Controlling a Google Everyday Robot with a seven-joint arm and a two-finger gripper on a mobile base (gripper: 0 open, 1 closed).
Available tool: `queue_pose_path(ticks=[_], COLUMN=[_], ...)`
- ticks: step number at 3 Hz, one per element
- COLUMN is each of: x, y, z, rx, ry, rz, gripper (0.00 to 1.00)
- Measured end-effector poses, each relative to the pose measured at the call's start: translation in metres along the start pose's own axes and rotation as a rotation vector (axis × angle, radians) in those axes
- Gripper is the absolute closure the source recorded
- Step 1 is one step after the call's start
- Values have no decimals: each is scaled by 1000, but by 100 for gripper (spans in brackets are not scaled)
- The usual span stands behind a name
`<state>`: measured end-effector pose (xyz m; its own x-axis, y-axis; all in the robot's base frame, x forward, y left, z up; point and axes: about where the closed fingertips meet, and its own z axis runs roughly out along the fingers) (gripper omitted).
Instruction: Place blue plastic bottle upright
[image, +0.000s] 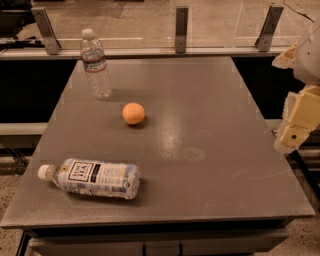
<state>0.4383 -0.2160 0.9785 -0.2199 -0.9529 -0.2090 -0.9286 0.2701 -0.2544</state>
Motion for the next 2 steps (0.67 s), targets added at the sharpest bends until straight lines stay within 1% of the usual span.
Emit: queue_pose_path(ticks=[1,2], x=[-2,-51], y=[-1,-2], z=[0,14], rx=[2,-48], ry=[-3,-70], rz=[-1,-57], gripper=[0,0])
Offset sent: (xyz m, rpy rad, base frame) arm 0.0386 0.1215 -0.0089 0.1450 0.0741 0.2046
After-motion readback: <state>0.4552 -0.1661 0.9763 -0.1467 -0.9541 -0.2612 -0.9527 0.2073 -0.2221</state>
